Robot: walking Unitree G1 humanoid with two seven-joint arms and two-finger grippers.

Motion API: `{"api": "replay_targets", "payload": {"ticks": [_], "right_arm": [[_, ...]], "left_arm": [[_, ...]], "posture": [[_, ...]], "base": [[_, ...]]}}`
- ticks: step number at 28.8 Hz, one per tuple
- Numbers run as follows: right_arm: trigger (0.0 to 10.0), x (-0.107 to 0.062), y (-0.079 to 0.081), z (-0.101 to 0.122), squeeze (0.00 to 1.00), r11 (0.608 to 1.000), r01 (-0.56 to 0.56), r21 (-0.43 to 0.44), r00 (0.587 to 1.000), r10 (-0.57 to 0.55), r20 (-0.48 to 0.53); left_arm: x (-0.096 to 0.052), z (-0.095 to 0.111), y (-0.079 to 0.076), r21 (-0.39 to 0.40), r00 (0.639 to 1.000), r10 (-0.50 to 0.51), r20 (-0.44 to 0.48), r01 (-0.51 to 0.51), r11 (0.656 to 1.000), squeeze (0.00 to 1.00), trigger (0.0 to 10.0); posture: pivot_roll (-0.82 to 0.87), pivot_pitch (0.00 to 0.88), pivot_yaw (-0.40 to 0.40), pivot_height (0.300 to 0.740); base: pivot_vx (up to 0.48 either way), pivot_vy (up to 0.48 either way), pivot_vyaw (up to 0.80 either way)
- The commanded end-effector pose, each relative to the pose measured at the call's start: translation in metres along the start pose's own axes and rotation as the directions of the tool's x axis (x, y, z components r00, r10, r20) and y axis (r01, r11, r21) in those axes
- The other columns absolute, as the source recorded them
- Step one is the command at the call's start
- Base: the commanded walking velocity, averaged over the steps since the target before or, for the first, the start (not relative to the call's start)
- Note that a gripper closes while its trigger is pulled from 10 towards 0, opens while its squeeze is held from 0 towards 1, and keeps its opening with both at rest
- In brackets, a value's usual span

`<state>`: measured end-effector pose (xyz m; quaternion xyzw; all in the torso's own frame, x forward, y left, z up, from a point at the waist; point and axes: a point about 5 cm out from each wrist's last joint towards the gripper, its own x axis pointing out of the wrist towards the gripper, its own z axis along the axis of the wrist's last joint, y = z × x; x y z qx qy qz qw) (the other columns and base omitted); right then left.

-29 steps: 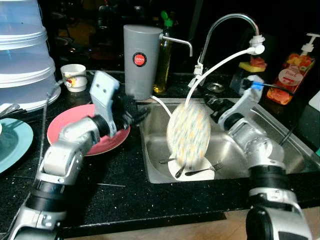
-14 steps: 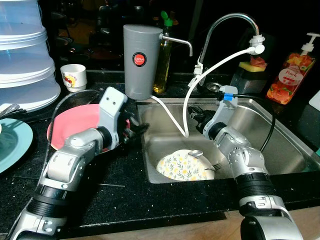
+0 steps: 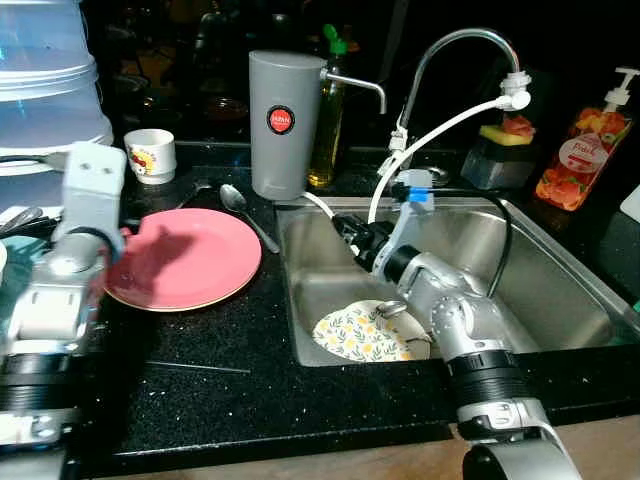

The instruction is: Kitchen organization

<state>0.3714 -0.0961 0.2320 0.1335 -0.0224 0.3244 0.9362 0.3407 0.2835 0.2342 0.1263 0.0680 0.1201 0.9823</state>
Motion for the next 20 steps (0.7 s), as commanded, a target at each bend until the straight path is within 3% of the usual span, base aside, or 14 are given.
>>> {"api": "replay_targets", "payload": {"ticks": [1,10,14,20], "right_arm": [[10.0,-0.001,0.002,-0.002,0.0,1.0,-0.014,0.008,1.0,0.014,-0.012],[10.0,0.001,0.005,0.0,0.0,1.0,-0.027,0.006,1.0,0.027,-0.014],[10.0,0.002,0.005,0.003,0.0,1.0,-0.028,0.01,1.0,0.028,-0.006],[10.0,0.002,0.004,0.011,0.0,0.998,-0.031,0.049,0.999,0.03,0.022]], "left_arm": [[0.0,-0.008,-0.004,-0.019,0.998,-0.042,-0.045,0.041,0.999,0.0,10.0],[0.002,-0.019,-0.017,-0.064,0.978,-0.178,-0.105,0.172,0.983,0.0,10.0],[0.002,-0.01,-0.028,-0.048,0.963,-0.266,-0.049,0.264,0.963,0.0,10.0],[-0.001,0.009,-0.048,0.021,0.892,-0.448,0.064,0.447,0.894,0.0,10.0]], "posture": [[0.07,0.032,-0.074,0.74],[0.07,0.032,-0.077,0.74],[0.07,0.03,-0.077,0.74],[0.07,0.027,-0.078,0.74]], "base": [[0.0,0.0,0.0],[0.0,0.0,0.0],[0.0,0.0,0.0],[0.0,0.0,0.0]]}}
